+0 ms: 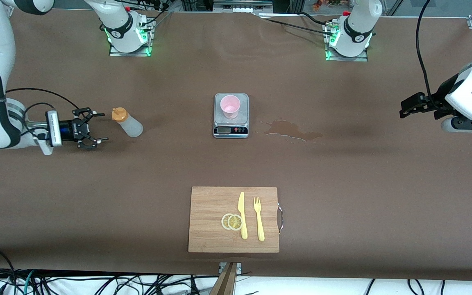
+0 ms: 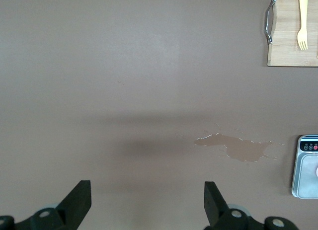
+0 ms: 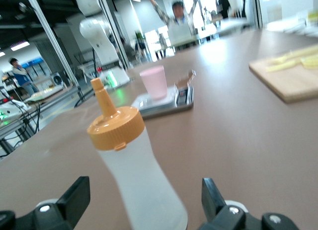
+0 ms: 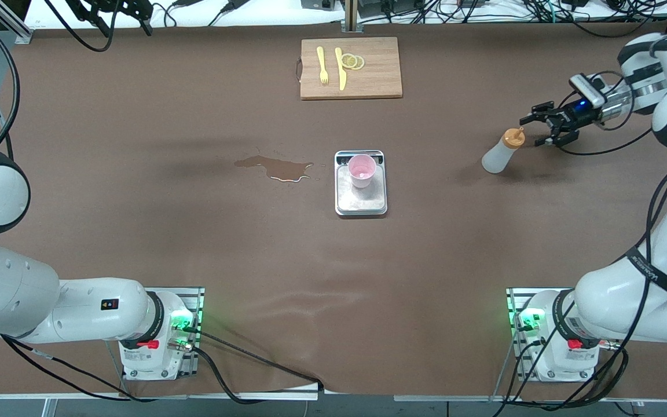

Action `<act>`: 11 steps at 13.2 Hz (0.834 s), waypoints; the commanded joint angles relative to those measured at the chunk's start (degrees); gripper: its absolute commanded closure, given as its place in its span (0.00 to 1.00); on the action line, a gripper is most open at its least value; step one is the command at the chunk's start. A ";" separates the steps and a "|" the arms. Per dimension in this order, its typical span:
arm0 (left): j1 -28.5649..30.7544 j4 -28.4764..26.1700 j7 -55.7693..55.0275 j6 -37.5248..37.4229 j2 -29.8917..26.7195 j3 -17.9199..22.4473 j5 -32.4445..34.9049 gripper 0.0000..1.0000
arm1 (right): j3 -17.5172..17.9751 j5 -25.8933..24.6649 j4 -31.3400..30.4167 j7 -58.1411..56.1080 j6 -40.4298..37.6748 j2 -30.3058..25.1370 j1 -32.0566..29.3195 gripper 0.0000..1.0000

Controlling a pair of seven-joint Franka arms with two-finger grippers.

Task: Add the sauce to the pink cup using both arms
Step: 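Reach the right gripper to the white sauce bottle and grasp it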

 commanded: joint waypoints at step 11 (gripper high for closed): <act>0.53 5.62 0.60 -3.46 3.04 -0.24 0.59 0.00 | 4.80 4.71 1.59 -10.74 -6.40 9.99 -0.75 0.29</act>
